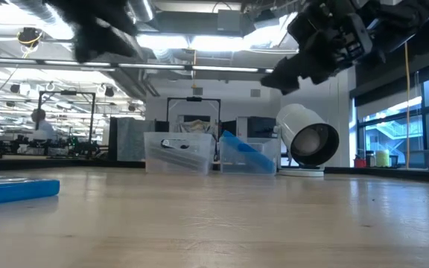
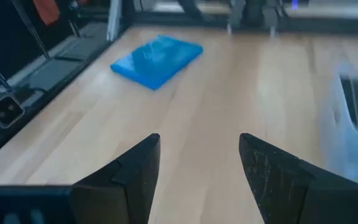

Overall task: Pick & place jewel cases by type
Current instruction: Put the blue CD Case into the right transparent bin

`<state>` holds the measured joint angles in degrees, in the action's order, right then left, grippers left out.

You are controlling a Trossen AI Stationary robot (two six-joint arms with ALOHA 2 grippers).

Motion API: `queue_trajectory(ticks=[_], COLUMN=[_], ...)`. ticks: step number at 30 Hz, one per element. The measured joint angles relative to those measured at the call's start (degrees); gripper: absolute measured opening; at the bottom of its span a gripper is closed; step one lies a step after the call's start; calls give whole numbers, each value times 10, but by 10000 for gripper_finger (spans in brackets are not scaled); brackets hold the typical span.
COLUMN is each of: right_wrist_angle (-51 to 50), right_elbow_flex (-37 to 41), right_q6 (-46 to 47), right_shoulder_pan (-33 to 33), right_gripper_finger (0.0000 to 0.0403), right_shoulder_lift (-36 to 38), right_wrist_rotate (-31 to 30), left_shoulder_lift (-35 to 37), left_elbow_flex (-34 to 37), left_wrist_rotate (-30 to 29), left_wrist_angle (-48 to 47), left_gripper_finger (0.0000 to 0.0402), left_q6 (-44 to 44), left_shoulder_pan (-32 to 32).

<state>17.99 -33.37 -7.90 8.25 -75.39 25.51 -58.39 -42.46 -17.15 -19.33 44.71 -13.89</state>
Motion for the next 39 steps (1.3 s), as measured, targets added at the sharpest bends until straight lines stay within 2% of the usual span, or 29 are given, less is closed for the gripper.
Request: queue_trajectory(ticks=[4,7,13,21,27,31,39], right_wrist_angle=[81,146,265,295,293,293,228], right_elbow_flex=[0,0,-6,-53,-102,-123,-128], right_q6=[-3,-2,1,-1,5,16,-32], right_shoulder_pan=[-25,-42,-77,-101,-108,-113,-118], right_gripper_finger=[223,223,223,223,223,223,223], right_shoulder_lift=[-49,-87,-157,-224,-261,-273,-272], right_wrist_rotate=[0,0,0,0,0,0,0], left_shoulder_lift=[-30,-65,-167,-285,-355,-392,-418], left_elbow_flex=[0,0,-24,-147,-168,-168,-168], left_wrist_rotate=[-45,-80,-91,0,44,70,98], left_wrist_angle=[-10,-9,-55,-228,-249,-247,-256], left_gripper_finger=[164,162,163,161,164,161,163], left_q6=[86,156,332,527,633,650,614], left_shoulder_pan=[-138,-216,-310,-376,-408,-407,-372])
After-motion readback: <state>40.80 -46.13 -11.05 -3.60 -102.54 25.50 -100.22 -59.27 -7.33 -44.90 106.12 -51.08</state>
